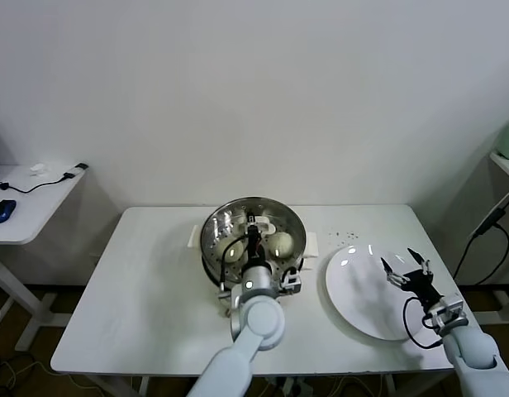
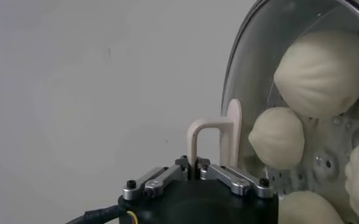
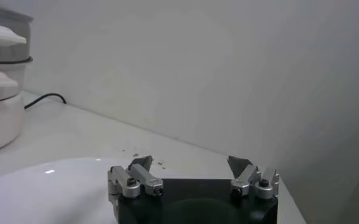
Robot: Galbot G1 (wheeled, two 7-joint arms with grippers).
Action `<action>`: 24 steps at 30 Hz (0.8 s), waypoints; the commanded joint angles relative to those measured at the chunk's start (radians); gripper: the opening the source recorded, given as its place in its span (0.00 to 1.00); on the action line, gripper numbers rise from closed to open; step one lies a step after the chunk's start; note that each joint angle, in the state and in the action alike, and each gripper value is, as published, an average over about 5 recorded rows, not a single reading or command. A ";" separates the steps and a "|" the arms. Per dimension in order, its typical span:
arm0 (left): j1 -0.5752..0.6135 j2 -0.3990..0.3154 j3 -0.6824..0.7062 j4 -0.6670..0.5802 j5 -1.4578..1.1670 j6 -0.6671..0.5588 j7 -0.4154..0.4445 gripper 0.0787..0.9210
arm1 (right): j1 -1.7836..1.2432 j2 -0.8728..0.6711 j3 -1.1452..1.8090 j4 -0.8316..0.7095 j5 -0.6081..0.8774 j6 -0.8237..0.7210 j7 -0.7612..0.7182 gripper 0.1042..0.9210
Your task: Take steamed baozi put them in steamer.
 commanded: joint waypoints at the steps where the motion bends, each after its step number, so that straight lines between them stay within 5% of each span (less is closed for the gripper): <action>1: 0.004 0.004 0.002 -0.012 0.022 -0.009 0.026 0.08 | 0.000 0.000 0.004 0.001 -0.002 -0.001 -0.001 0.88; 6: 0.007 0.031 0.020 -0.074 0.027 -0.014 0.071 0.13 | 0.001 -0.002 0.006 -0.002 -0.004 -0.003 -0.001 0.88; 18: 0.118 0.158 0.037 -0.290 -0.021 -0.012 0.110 0.54 | 0.010 0.004 0.010 -0.017 -0.010 -0.007 -0.005 0.88; 24: 0.185 0.212 0.012 -0.394 -0.116 -0.045 0.034 0.74 | 0.015 0.008 0.011 -0.008 -0.019 -0.031 0.010 0.88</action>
